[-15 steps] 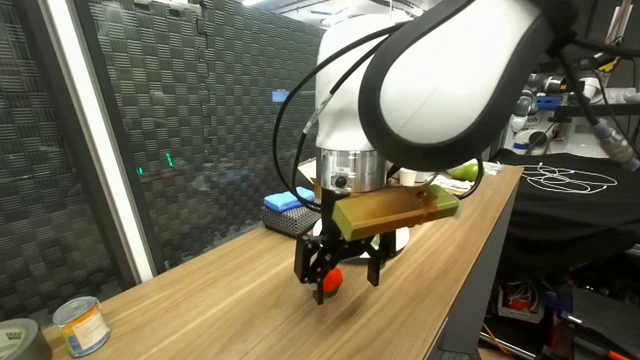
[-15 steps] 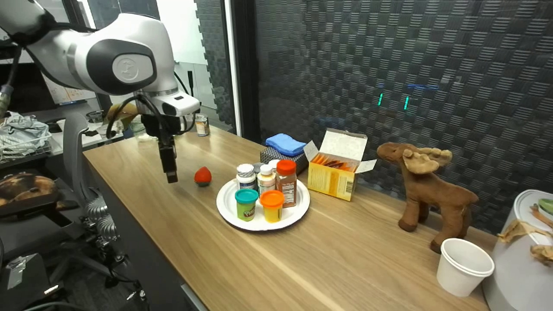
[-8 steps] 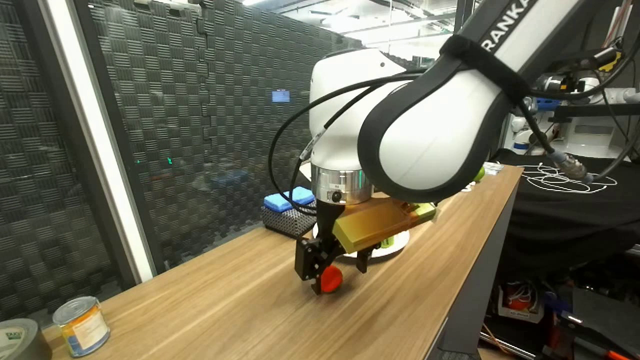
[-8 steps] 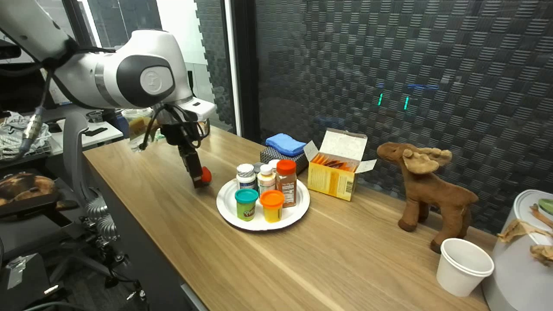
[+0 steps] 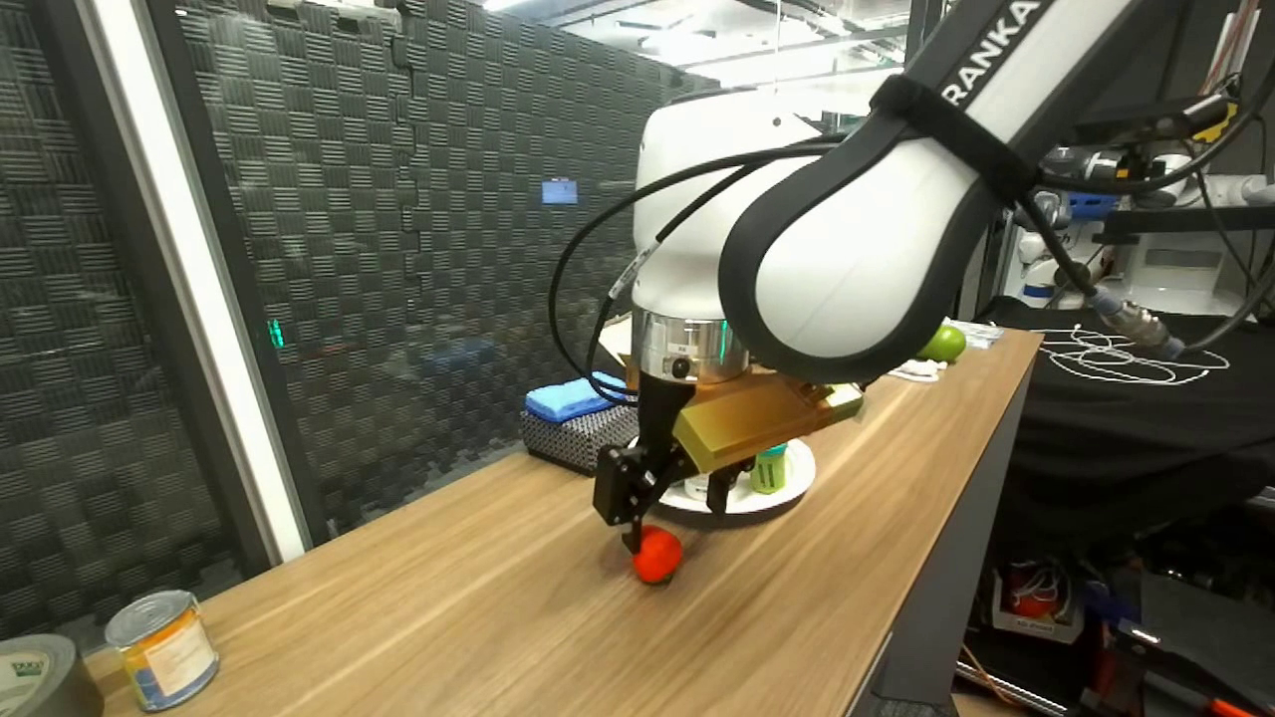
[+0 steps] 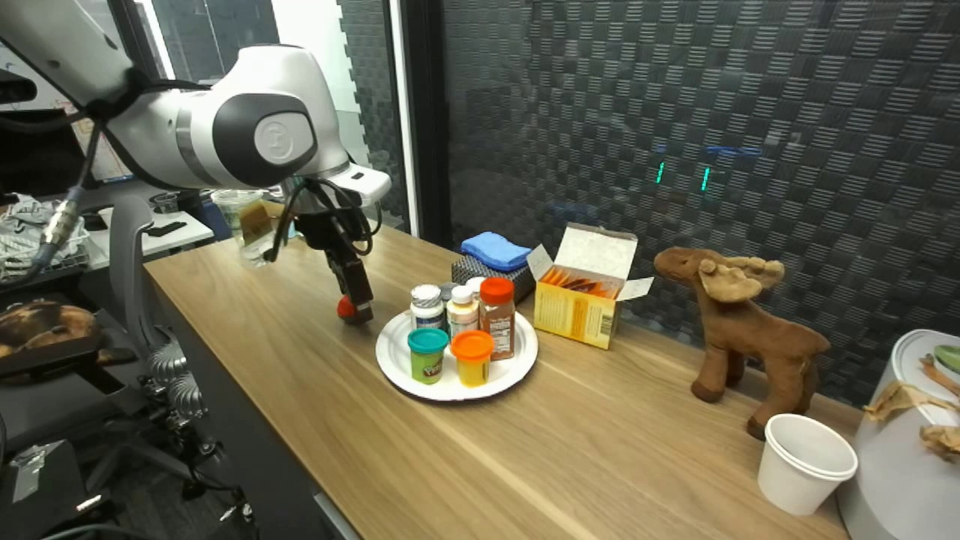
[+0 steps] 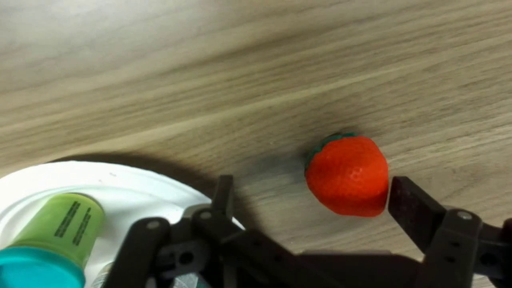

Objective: Put all the bottles and the orange plushie surrounding the white plate, on the white plate

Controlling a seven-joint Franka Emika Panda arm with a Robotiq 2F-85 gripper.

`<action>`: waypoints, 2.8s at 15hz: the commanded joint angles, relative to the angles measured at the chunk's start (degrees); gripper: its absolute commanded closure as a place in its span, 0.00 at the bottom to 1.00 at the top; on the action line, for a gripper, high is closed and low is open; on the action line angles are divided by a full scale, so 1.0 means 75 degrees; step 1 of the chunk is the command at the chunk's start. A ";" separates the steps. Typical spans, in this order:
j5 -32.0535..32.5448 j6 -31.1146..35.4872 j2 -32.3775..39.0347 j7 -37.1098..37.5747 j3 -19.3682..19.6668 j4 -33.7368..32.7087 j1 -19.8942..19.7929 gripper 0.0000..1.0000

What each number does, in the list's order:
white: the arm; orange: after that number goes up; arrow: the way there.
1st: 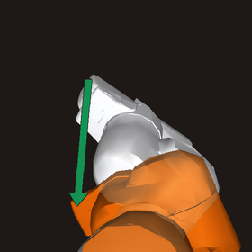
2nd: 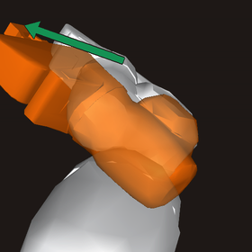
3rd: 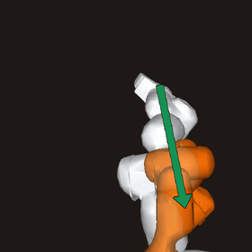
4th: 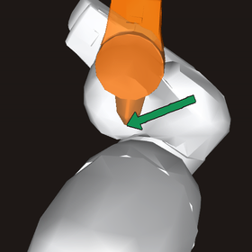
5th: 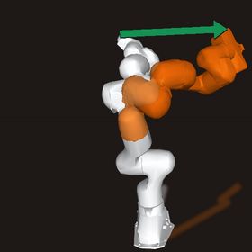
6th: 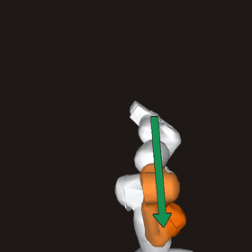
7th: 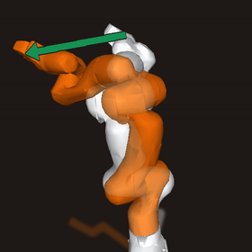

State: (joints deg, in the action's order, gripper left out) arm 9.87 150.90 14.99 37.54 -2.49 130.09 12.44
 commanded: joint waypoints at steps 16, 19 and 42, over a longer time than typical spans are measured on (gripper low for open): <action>-0.2315 -0.0262 0.0236 -0.2578 -0.0425 -0.0323 -0.0424 0.43; -0.2383 -0.0263 0.0331 -0.2673 -0.0463 -0.0387 -0.0411 0.66; -0.1681 0.0037 -0.1342 -0.0650 0.0232 0.0960 -0.0675 0.74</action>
State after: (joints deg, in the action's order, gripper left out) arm -4.53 151.79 5.69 29.70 -1.32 136.24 8.52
